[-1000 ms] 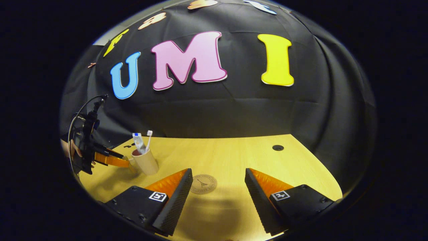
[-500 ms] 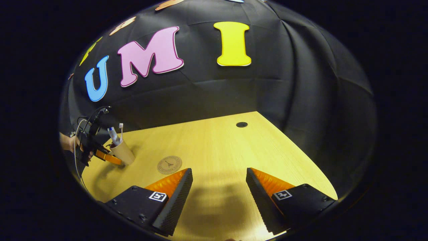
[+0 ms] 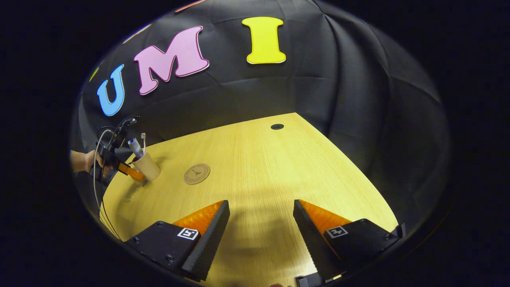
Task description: Put the toothbrush and toothpaste on the desktop into the cup, then pick up the cup and place it on the coaster on the desktop.
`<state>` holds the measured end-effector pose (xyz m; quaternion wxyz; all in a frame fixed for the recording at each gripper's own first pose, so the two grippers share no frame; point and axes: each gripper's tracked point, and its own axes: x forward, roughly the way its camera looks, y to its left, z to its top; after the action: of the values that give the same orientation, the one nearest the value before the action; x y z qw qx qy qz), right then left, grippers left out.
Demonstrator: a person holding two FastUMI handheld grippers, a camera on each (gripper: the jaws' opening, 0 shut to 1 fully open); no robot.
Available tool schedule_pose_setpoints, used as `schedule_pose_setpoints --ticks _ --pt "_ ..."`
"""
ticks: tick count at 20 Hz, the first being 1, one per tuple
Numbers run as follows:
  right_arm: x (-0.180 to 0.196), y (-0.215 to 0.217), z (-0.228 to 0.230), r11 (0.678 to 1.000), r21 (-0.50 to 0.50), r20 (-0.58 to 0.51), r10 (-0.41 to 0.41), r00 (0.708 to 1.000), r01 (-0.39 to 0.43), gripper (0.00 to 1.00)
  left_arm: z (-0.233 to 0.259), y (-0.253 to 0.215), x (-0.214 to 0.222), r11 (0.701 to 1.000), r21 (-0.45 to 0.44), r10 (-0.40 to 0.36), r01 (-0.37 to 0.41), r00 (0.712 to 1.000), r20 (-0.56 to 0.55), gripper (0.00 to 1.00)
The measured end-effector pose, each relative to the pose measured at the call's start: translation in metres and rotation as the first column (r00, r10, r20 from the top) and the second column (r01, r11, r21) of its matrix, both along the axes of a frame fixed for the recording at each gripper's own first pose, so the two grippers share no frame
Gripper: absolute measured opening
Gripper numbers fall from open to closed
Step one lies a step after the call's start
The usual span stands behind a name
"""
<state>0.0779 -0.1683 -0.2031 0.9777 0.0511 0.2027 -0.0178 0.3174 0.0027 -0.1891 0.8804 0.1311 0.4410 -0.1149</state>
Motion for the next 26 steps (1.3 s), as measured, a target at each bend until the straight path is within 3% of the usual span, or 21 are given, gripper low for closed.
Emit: schedule_pose_setpoints --ticks 2,3,5,6,11,15,18,19,20,26 --pt "-0.001 0.002 0.01 1.0 0.004 0.012 0.0 1.0 0.0 0.99 0.001 -0.004 -0.005 0.999 -0.021 0.027 -0.027 1.0 0.004 0.34" --pt "-0.001 0.002 0.013 1.0 0.003 0.018 0.0 1.0 0.0 0.99 -0.001 -0.009 -0.009 0.999 -0.032 0.032 -0.032 0.999 0.005 0.29" --pt "-0.002 0.003 0.019 1.0 -0.001 0.025 0.006 1.0 -0.006 0.99 0.0 -0.019 -0.012 0.998 -0.057 0.037 -0.036 0.999 0.019 0.32" --pt "-0.003 0.004 0.02 1.0 -0.006 0.026 0.01 1.0 -0.01 0.99 0.002 -0.022 -0.012 0.998 -0.06 0.036 -0.034 0.999 0.033 0.28" --pt "-0.009 0.003 0.023 1.0 -0.013 0.026 0.022 0.999 -0.022 0.99 0.03 -0.045 -0.014 0.997 -0.068 -0.016 0.023 0.994 0.107 0.28" --pt "-0.014 0.003 0.018 1.0 0.003 0.012 0.021 1.0 -0.021 0.99 0.049 -0.078 -0.013 0.991 -0.047 -0.113 0.122 0.981 0.157 0.27" --pt "-0.017 0.001 0.017 1.0 0.005 0.01 0.023 1.0 -0.023 0.99 0.056 -0.113 -0.016 0.971 -0.017 -0.231 0.237 0.958 0.171 0.28" --pt "-0.018 0.0 0.017 1.0 0.006 0.009 0.024 1.0 -0.024 0.99 0.057 -0.125 -0.019 0.963 -0.009 -0.265 0.27 0.95 0.167 0.32" --pt "-0.018 0.0 0.016 1.0 0.006 0.007 0.024 1.0 -0.024 0.99 0.055 -0.135 -0.02 0.955 -0.002 -0.293 0.297 0.942 0.161 0.28" --pt "-0.029 -0.006 0.009 1.0 0.017 -0.014 0.023 1.0 -0.023 0.99 0.03 -0.187 -0.024 0.918 0.043 -0.396 0.393 0.915 0.079 0.28"
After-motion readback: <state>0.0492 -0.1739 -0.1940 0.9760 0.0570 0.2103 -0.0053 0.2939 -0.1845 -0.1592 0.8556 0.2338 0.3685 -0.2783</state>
